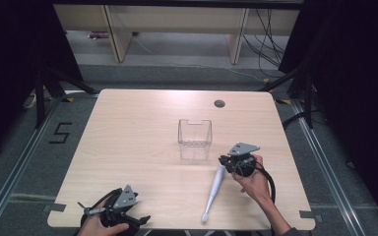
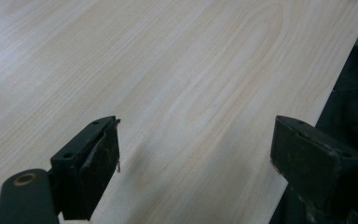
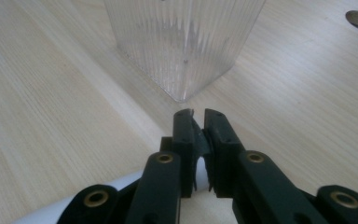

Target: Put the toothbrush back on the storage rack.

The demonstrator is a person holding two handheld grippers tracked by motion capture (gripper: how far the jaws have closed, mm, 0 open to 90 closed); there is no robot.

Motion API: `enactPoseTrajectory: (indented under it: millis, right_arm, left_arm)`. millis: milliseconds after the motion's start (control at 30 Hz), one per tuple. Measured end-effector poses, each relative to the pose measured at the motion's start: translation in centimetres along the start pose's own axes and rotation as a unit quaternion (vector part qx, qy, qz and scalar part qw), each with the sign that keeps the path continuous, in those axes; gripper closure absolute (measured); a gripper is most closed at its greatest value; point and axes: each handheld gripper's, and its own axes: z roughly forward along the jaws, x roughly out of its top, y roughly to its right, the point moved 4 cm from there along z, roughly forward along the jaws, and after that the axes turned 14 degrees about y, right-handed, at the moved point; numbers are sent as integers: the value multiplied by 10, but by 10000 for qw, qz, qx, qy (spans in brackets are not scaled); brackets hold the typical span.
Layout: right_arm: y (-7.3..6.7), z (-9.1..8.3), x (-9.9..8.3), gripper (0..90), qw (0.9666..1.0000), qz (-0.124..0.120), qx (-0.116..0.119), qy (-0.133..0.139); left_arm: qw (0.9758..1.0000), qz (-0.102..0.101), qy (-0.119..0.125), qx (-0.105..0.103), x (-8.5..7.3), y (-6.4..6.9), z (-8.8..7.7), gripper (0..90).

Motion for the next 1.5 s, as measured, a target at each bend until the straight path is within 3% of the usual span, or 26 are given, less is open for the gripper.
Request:
enactPoseTrajectory:
  millis: [133, 167, 300, 600, 733, 833, 900, 967, 1000, 1100, 1167, 1233, 1267, 1333, 1400, 1433, 1500]
  right_arm:
    - [2, 7, 1, 883, 10000, -72, 38, -48]
    - [1, 11, -1, 892, 9998, 70, 52, -168]
    - [2, 16, -2, 898, 9997, -26, 104, -214]
    - [8, 24, -6, 898, 9991, 77, 134, -397]
    - [11, 28, -8, 898, 9995, -93, 90, -287]
    - [11, 26, -9, 898, 9988, 39, 122, -467]
    - [13, 26, -9, 898, 9994, -12, 51, -351]
    - [14, 25, -10, 897, 9987, 15, 112, -500]
    - [14, 25, -10, 897, 9988, -24, 139, -465]
    - [14, 23, -12, 894, 9985, 57, 96, -540]
    - [14, 23, -12, 892, 9985, -26, 168, -519]
    - [13, 21, -14, 890, 9987, 73, 46, -493]
    - [13, 20, -15, 890, 9987, -57, 114, -484]
    - [12, 18, -16, 890, 9986, -73, 102, -509]
    - [13, 16, -16, 890, 9981, -49, 149, -594]
    - [10, 15, -17, 890, 9983, 105, 48, -576]
    - [13, 11, -18, 890, 9986, -20, 59, -516]
  left_arm:
    - [10000, -14, -13, 2, 0, 0, 0, 149]
    - [10000, 7, -1, -12, 0, 0, 0, 149]
    - [10000, -27, -5, -13, 0, 0, 0, 149]
    - [10000, -33, 14, -8, 0, -1, 0, 149]
    - [10000, -26, -2, -5, 0, 0, 0, 149]
    - [10000, -1, -1, 4, 0, 0, 0, 149]
    - [9999, -105, 18, 12, 0, 1, 0, 149]
    - [10000, -21, 13, -3, 0, 0, -1, 149]
    - [10000, -90, 15, 8, 0, 1, -1, 149]
    - [10000, 2, 12, -22, 1, 1, -1, 149]
    - [10000, 0, 15, -20, 1, 1, 0, 149]
    - [10000, -9, 6, -11, 0, 1, 0, 149]
    - [10000, -1, 2, -15, 0, 1, -1, 149]
    - [10000, 1, 16, -27, 1, 1, -1, 149]
    - [10000, -12, 34, -20, 1, 1, -1, 149]
    - [10000, 8, 30, -25, 1, 1, -1, 149]
    - [10000, 8, 33, -27, 1, 1, -1, 149]
